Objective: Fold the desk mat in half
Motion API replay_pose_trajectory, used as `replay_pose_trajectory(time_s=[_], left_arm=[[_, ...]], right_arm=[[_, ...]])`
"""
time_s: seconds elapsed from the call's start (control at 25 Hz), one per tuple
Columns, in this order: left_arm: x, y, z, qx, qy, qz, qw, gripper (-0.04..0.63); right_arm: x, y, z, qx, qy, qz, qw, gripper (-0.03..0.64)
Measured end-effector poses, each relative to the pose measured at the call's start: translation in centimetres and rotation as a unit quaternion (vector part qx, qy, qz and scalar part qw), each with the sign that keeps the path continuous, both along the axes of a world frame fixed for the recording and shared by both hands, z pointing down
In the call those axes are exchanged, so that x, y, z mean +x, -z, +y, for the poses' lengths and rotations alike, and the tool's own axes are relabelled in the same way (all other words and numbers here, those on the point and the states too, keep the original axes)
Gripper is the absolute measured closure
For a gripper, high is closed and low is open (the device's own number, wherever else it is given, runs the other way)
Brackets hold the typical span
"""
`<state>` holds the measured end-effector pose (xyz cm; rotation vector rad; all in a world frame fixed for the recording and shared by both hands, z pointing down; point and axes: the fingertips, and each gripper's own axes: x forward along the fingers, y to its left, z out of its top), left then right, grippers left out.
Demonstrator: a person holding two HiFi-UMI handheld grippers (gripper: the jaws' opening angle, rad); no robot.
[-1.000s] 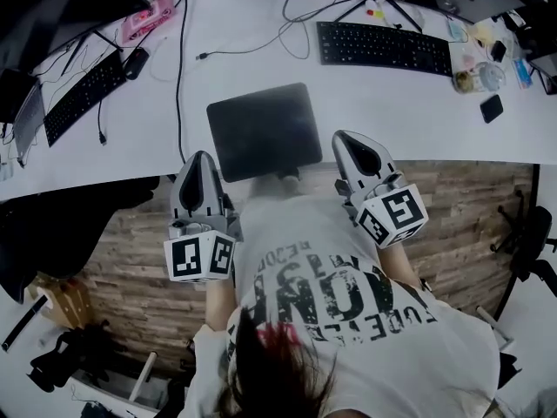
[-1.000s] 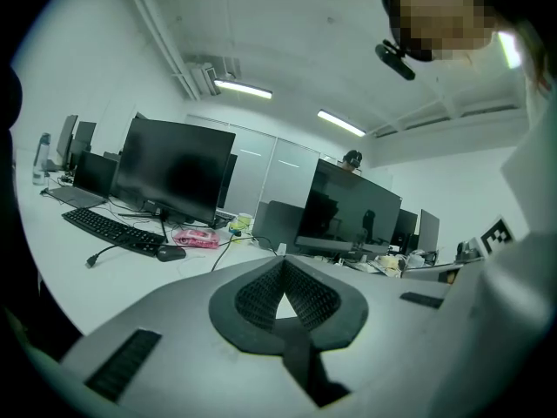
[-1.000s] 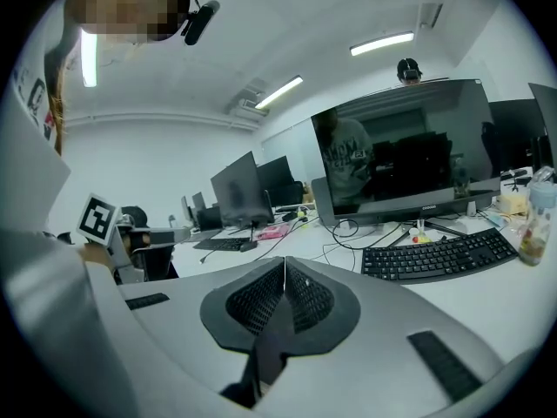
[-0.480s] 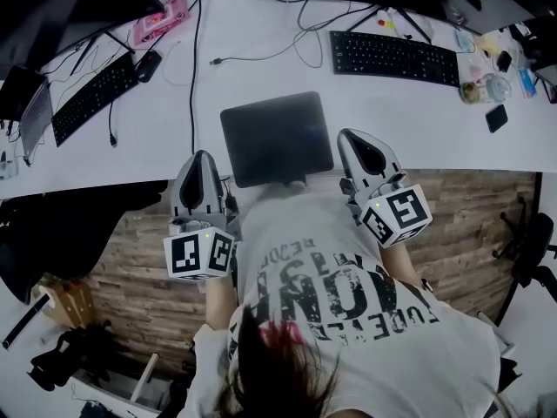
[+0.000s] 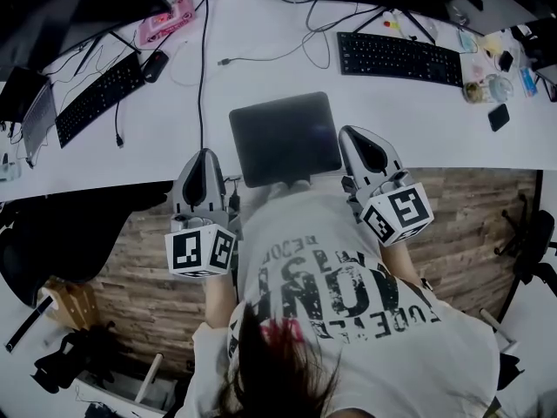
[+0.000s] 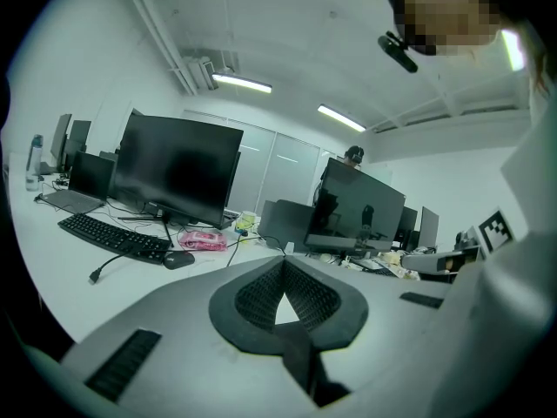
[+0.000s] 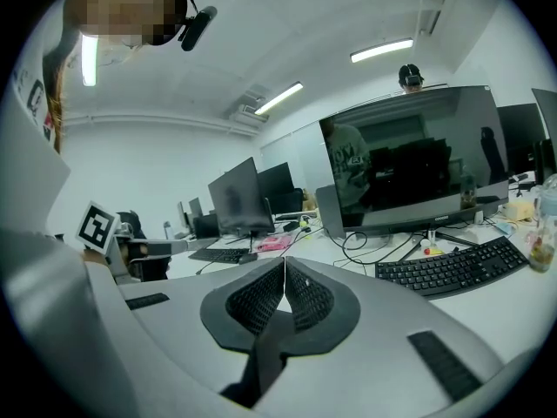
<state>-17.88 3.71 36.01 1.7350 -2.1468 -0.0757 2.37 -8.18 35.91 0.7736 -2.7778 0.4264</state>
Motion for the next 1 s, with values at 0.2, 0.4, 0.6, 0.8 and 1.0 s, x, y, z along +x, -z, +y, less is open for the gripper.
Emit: replay_pose_trajectory(time_s=[0.2, 0.4, 0.6, 0.8, 1.0], left_arm=[[0.4, -0.5, -0.1, -0.005, -0.010, 0.008, 0.9999, 0.601], [0.7, -0.9, 0.0, -0.009, -0.017, 0.016, 0.9997, 0.601], [0.6, -1.4, 0.3, -0.013, -0.018, 0.027, 0.9994, 0.601], [0.5, -2.6, 0.4, -0.030, -0.027, 0.046, 0.9981, 0.601], [1.1, -5.5, 0.8, -0.068, -0.042, 0.088, 0.9929, 0.601]], right_arm=[[0.1, 0.0, -0.2, 0.000, -0.010, 0.002, 1.000, 0.615], [0.2, 0.0, 0.0, -0.001, -0.013, 0.006, 1.000, 0.615], [0.3, -0.1, 0.2, -0.001, -0.015, 0.006, 1.000, 0.615], [0.2, -0.3, 0.5, -0.005, -0.012, 0.007, 1.000, 0.615], [-0.1, -0.8, 0.9, -0.014, -0.010, 0.008, 1.000, 0.615]])
